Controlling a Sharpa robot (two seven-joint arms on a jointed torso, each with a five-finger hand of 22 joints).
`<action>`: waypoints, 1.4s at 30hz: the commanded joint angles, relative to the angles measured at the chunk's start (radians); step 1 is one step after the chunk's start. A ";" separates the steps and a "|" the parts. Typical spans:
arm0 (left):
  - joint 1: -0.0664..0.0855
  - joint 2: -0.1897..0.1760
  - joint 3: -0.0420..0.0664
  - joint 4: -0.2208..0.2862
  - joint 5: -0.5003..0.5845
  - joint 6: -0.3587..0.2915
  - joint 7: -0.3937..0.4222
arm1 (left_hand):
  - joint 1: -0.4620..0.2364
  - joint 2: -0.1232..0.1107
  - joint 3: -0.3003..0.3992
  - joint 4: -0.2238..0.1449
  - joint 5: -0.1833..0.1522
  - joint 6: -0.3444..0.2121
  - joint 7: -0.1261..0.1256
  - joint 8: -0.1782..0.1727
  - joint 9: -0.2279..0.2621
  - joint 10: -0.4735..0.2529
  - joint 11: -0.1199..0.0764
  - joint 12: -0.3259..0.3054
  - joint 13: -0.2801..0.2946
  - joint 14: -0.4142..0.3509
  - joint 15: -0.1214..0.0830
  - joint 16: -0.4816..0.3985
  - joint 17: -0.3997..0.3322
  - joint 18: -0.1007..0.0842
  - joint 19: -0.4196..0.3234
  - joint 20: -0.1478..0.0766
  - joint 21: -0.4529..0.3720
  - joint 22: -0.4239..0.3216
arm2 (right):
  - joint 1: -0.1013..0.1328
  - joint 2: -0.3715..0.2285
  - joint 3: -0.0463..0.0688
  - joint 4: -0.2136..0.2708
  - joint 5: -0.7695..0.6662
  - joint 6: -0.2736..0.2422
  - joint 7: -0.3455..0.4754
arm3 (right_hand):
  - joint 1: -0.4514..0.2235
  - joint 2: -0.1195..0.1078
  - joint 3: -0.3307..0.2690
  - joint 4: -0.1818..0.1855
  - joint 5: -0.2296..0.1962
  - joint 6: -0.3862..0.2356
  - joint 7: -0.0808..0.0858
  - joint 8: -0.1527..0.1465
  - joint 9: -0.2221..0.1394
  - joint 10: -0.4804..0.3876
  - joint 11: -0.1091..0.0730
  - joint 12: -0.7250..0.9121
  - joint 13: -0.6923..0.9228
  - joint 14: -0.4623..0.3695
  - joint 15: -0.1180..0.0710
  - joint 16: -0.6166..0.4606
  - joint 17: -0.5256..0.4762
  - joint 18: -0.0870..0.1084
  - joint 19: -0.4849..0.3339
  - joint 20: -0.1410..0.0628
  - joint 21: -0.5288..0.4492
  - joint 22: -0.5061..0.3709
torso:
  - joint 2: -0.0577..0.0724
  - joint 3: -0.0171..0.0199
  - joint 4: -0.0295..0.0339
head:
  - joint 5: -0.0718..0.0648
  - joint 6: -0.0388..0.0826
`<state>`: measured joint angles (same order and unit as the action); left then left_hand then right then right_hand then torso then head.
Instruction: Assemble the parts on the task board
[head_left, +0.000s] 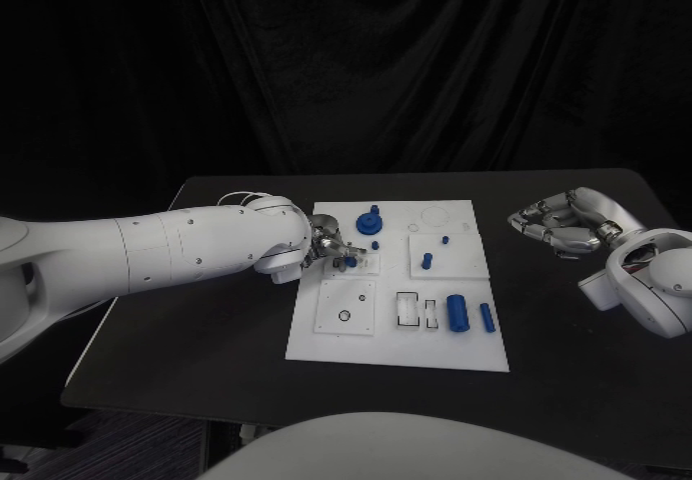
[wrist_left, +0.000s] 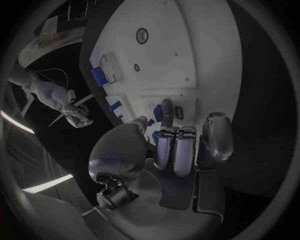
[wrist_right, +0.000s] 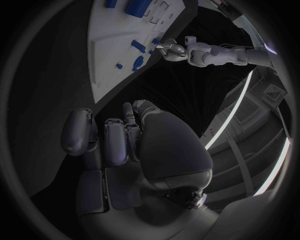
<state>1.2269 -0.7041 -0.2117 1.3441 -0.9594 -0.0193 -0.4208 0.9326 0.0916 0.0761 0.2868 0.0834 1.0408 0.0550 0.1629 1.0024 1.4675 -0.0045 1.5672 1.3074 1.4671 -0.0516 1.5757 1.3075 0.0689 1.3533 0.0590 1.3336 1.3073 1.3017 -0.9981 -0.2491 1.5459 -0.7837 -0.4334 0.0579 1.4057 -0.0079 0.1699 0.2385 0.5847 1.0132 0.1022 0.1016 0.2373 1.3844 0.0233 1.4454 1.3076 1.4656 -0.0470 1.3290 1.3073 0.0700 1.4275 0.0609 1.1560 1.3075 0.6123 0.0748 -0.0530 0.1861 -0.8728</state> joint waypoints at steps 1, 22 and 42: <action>-0.001 0.000 0.001 0.003 0.001 -0.006 0.024 | 0.003 0.010 -0.007 0.000 0.008 -0.008 0.000 0.007 0.010 0.103 -0.008 0.004 0.263 0.104 -0.008 -0.005 0.263 0.008 0.004 -0.004 -0.005 0.062 | -0.003 0.000 0.001 0.000 -0.005 0.008 -0.014 | 0.008 0.001 -0.001 -0.005 0.004 -0.002 0.004 -0.005 0.001 -0.008 0.000 -0.005 0.008 0.029 0.001 -0.005 0.025 0.020 -0.004 0.000 -0.005 0.116 | 0.000 0.0000 -0.0005 | 0.001 0.000; -0.001 -0.001 0.001 0.001 0.001 -0.049 0.068 | 0.032 0.047 -0.034 0.001 0.033 -0.030 -0.011 0.083 0.137 0.103 -0.017 0.004 0.263 0.104 -0.016 -0.005 0.263 0.006 0.014 -0.011 0.000 0.075 | -0.007 0.001 0.001 -0.004 -0.006 0.008 -0.012 | 0.007 0.001 0.000 -0.005 0.004 -0.002 0.004 -0.005 0.001 -0.009 0.001 -0.005 0.007 0.029 0.002 -0.005 0.024 0.021 -0.005 0.000 -0.007 0.116 | 0.000 -0.0005 -0.0008 | -0.001 0.000; 0.067 -0.070 0.008 0.086 -0.100 -0.141 0.041 | 0.114 0.012 -0.050 -0.016 0.082 -0.012 -0.034 0.153 0.224 0.103 -0.039 0.004 0.263 0.104 -0.035 -0.005 0.263 -0.001 0.040 -0.029 0.020 0.098 | -0.013 -0.007 0.001 -0.002 -0.006 0.003 -0.006 | 0.007 0.002 0.000 -0.005 0.004 -0.002 0.004 -0.006 0.001 -0.010 0.001 -0.006 0.006 0.029 0.002 -0.006 0.024 0.021 -0.005 0.000 -0.008 0.116 | 0.001 0.0001 -0.0007 | -0.007 0.000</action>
<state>1.2699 -0.7696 -0.2085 1.4173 -1.0109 -0.1096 -0.3856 1.0395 0.1030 0.0288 0.2727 0.1620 1.0291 0.0246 0.3120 1.2247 1.4669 -0.0336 1.5672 1.3074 1.4669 -0.0770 1.5757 1.3074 0.0689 1.3880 0.0292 1.3479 1.3073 1.2916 -1.0025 -0.2489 1.5423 -0.7846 -0.4311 0.0581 1.4057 -0.0080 0.1699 0.2385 0.5847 1.0131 0.1022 0.1017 0.2379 1.3844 0.0233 1.4454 1.3076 1.4656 -0.0470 1.3290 1.3073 0.0699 1.4275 0.0609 1.1517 1.3074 0.6129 0.0749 -0.0544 0.1805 -0.8728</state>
